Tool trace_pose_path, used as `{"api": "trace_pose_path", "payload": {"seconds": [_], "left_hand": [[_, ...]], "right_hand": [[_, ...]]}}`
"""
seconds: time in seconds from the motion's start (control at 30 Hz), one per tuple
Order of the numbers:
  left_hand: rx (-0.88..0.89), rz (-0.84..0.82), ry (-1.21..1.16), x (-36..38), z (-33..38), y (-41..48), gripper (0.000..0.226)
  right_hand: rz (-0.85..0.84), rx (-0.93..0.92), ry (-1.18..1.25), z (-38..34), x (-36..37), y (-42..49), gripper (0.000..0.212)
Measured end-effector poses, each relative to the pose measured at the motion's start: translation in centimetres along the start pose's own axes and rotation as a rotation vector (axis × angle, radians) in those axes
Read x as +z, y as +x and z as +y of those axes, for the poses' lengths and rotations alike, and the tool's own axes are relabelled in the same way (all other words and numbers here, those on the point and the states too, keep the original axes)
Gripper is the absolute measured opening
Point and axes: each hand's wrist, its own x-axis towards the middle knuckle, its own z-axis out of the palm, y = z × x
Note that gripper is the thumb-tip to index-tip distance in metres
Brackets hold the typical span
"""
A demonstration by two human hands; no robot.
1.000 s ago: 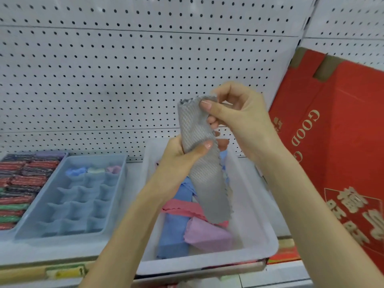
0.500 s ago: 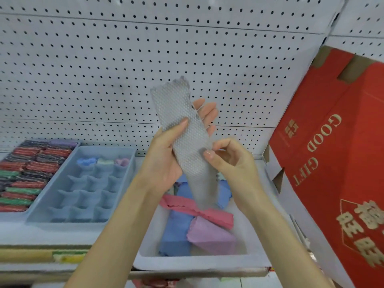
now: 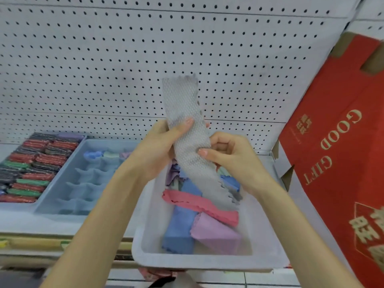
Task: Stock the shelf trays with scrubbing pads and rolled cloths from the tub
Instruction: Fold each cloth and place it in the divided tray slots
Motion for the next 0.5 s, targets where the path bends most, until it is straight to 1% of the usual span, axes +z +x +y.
{"api": "trace_pose_path", "payload": {"seconds": [0.03, 0.1, 0.17, 0.2, 0.27, 0.33, 0.4, 0.43, 0.5], "left_hand": [[-0.067, 0.038, 0.082, -0.5, -0.6, -0.1, 0.036], [-0.178, 0.069, 0.213, -1.5, -2.1, -0.6, 0.027], [-0.232, 0.083, 0.245, -2.0, -3.3, -1.0, 0.017], [-0.242, 0.092, 0.249, -2.1, -3.6, -1.1, 0.016], [-0.242, 0.115, 0.263, -2.1, -4.1, -1.1, 0.017], [-0.220, 0.133, 0.271, -2.1, -4.6, -0.9, 0.020], [-0.179, 0.141, 0.250, -1.9, -5.2, -0.6, 0.020], [-0.154, 0.135, 0.207, -1.9, -5.3, -0.5, 0.018], [-0.102, 0.103, 0.050, -2.0, -5.3, -0.4, 0.020]], "right_hand": [[0.027, 0.006, 0.005, 0.4, 0.0, 0.2, 0.008], [0.055, 0.055, 0.016, 1.3, 0.0, 0.6, 0.009], [0.073, 0.118, 0.017, 2.2, 0.2, 0.9, 0.010], [0.086, 0.146, 0.012, 2.6, 0.3, 1.0, 0.009], [0.118, 0.181, 0.018, 3.3, 0.6, 1.0, 0.006], [0.150, 0.201, 0.084, 3.8, 0.9, 0.8, 0.005], [0.163, 0.210, 0.181, 4.1, 1.0, 0.6, 0.012], [0.160, 0.212, 0.239, 4.2, 1.0, 0.6, 0.016], [0.120, 0.199, 0.347, 4.2, 0.6, 0.8, 0.021]]}}
